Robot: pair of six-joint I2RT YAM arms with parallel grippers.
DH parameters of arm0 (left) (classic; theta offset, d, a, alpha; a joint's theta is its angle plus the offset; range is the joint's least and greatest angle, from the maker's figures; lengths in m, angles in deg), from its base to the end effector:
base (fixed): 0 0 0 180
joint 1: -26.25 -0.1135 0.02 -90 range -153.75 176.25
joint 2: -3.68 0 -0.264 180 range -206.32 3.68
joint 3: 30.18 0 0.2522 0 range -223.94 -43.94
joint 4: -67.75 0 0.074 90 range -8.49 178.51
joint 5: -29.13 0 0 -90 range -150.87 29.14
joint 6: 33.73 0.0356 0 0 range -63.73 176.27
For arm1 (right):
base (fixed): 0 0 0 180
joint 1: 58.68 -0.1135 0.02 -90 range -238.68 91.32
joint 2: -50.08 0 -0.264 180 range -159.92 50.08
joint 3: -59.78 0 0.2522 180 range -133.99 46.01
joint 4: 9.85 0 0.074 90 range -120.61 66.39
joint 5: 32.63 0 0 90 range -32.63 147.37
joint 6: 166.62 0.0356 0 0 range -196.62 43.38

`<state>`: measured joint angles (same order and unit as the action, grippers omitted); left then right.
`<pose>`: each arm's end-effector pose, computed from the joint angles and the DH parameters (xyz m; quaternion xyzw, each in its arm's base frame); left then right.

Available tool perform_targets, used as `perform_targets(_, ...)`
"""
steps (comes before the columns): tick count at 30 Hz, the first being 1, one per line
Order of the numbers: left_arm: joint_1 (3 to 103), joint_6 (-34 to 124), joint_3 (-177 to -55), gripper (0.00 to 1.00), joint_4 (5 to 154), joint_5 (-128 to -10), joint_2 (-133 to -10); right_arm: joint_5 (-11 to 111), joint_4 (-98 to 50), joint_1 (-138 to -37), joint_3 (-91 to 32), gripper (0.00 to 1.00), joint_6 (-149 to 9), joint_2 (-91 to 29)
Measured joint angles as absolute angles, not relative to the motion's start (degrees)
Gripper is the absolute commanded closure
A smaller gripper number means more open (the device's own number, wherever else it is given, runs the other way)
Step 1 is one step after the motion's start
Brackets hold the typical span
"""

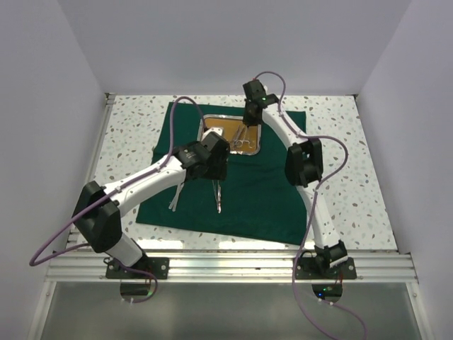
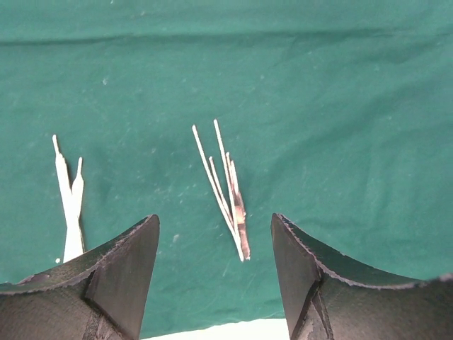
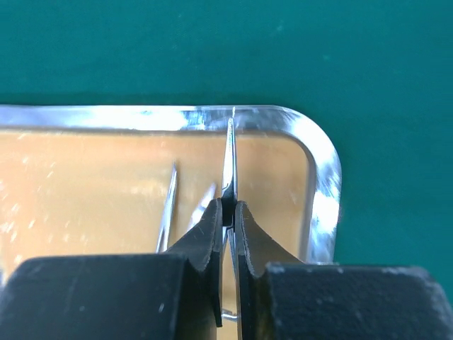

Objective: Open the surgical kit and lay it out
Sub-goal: Pick up the medical item from the container, then place the medical item in the surgical kit.

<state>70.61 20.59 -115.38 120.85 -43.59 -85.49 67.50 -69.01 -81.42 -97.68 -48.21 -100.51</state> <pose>0.2408 -0.2207 0.2694 0.0293 0.9486 -0.0699 0.3072 0.5254 0.2134 0.1870 0.0751 0.9401 0.0636 0.3264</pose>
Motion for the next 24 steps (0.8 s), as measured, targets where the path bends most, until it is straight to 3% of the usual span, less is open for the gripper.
perform_targets(13,69.32,24.06,-124.03,0.28,119.07,-45.18,-90.34,68.98,-69.30,-80.31,-77.71,1.00,-51.99,-70.04)
perform_targets(24,62.54,30.47,-143.75,0.28,115.08,-48.68,-111.59,64.88,-69.45,-82.89,-28.70,1.00,-49.48,-37.95)
